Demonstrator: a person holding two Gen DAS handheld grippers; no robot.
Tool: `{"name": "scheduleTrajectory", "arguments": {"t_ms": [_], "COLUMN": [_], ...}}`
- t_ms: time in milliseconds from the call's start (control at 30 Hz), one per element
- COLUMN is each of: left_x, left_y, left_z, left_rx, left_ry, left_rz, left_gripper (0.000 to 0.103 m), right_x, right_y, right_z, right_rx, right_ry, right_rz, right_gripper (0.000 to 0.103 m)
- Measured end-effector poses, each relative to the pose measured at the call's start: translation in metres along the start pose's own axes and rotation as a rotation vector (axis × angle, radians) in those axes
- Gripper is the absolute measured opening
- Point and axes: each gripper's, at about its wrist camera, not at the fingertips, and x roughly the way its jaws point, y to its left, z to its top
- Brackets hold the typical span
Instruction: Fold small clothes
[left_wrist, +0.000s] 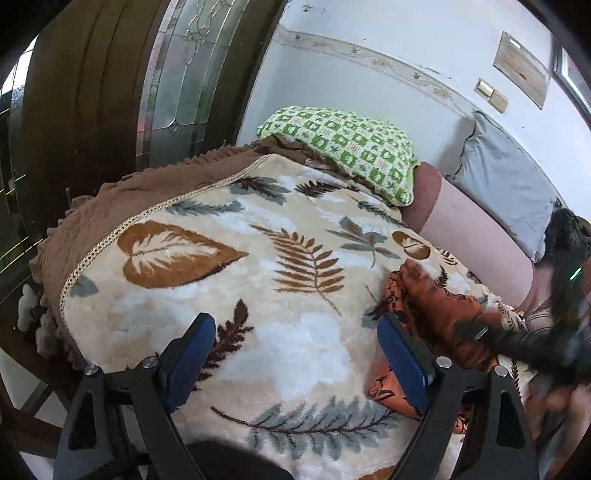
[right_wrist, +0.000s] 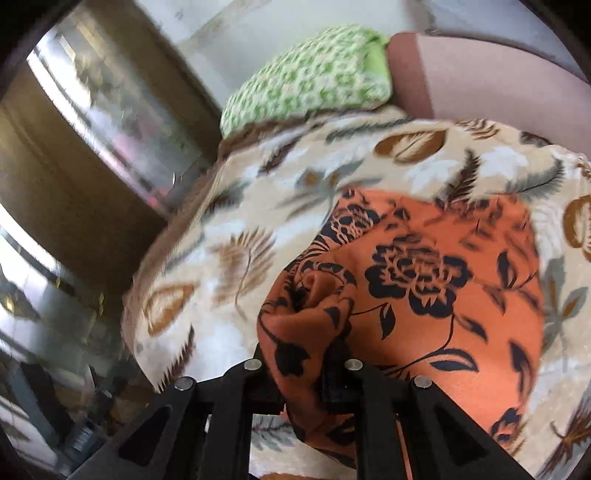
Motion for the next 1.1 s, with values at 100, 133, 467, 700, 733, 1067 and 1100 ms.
{"name": "scheduleTrajectory", "arguments": {"t_ms": [100, 133, 467, 700, 733, 1067, 1100], "left_x": [0.004, 0.003, 0.004, 0.003, 0.002, -0.004, -0.005], "left_y": [0.002, 0.001, -0.011, -0.008, -0.01, -0.022, -0.024], "left_z": [-0.001, -0.001, -0.007, -0.005, -0.005, -0.003, -0.003], "left_rx": [-0.009, -0.003, 0.044, 0.027, 0.035, 0.077, 0.085], "left_ry": [0.027, 0.026, 0.036, 0.038, 0.04, 0.033, 0.031], "left_rz": [0.001, 0.0, 0.004, 0.019, 0.019, 0.016, 0.015], "left_gripper": [0.09, 0.09, 0.09, 0.09, 0.09, 0.09, 0.09], "right_x": [0.047, 0.045, 0.027, 0.028, 0.04, 0.02, 0.019], "right_y": [-0.008, -0.007, 0.004, 0.024, 0.024, 0.001, 0.002], "right_z": [-0.022, -0.024, -0.025, -0.028, -0.035, -0.05, -0.05], "right_rx": [-0.006, -0.011, -0.014, -0.074, -0.063, 0.084, 0.08], "right_ry": [0.109, 0.076, 0.045, 0.038, 0.078, -0.027, -0.026], "right_rz": [-0.061, -0.053, 0.005, -0.029, 0.008, 0.322, 0.339], "right_gripper": [0.016, 0.017, 0.017, 0.04, 0.068, 0.079, 0.079]}}
